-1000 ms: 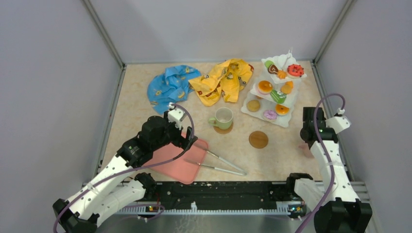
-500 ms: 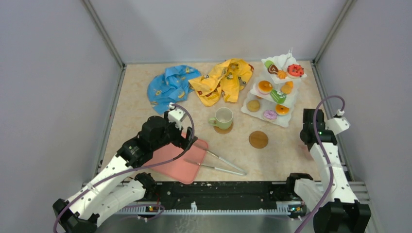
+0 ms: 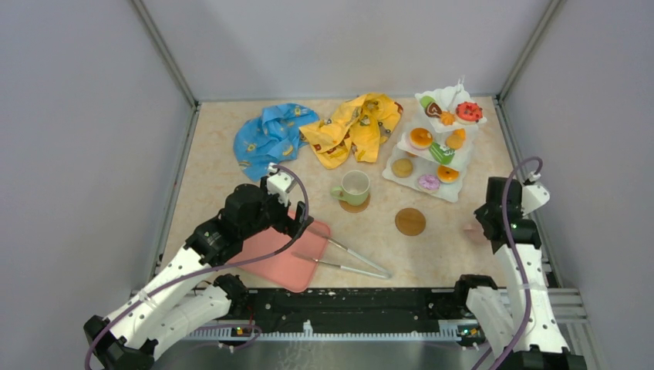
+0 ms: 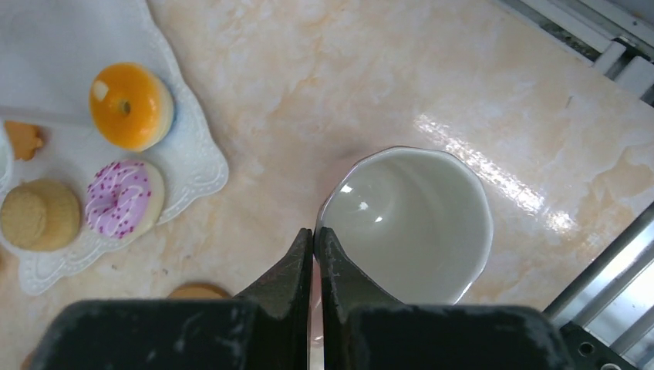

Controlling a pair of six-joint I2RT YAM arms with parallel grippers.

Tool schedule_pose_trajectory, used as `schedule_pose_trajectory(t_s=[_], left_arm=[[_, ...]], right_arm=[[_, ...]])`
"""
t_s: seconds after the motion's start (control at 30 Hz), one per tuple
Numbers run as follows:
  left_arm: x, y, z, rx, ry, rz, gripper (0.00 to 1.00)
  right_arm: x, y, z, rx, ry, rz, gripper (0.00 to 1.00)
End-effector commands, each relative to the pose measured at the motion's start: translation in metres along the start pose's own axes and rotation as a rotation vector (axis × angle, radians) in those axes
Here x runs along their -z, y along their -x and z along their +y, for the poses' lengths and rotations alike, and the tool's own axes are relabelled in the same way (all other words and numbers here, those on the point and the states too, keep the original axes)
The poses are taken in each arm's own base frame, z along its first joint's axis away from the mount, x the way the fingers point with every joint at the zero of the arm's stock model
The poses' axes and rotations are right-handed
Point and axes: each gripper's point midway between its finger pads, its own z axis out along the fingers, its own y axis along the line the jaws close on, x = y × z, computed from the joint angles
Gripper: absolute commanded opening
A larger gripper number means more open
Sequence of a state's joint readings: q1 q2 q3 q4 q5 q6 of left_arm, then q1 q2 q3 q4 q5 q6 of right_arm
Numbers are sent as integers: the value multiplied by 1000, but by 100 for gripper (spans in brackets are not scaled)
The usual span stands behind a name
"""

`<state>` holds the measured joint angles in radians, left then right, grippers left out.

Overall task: Serve the afternoon tea
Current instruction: Move the cup to the center of the board.

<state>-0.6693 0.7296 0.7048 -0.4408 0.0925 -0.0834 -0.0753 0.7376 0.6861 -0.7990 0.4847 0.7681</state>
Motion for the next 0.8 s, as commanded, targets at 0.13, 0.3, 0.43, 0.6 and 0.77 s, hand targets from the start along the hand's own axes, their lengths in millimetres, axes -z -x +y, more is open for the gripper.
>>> schedule_pose_trajectory(t_s=[0.13, 0.3, 0.43, 0.6, 0.77], left_arm=[[-3, 7, -1, -6, -7, -28, 96], [-1, 7, -1, -4, -9, -31, 96], [-1, 8, -2, -2, -11, -38, 96], [-2, 7, -2, -3, -13, -32, 96], [-2, 7, -2, -3, -11, -32, 96]], right_arm=[[30, 11, 47, 66, 325, -9, 0], [36, 15, 47, 115, 338, -13, 0], [35, 13, 53, 126, 364, -7, 0], [26, 4, 47, 186, 323, 35, 0], [19, -10, 54, 180, 343, 87, 0]])
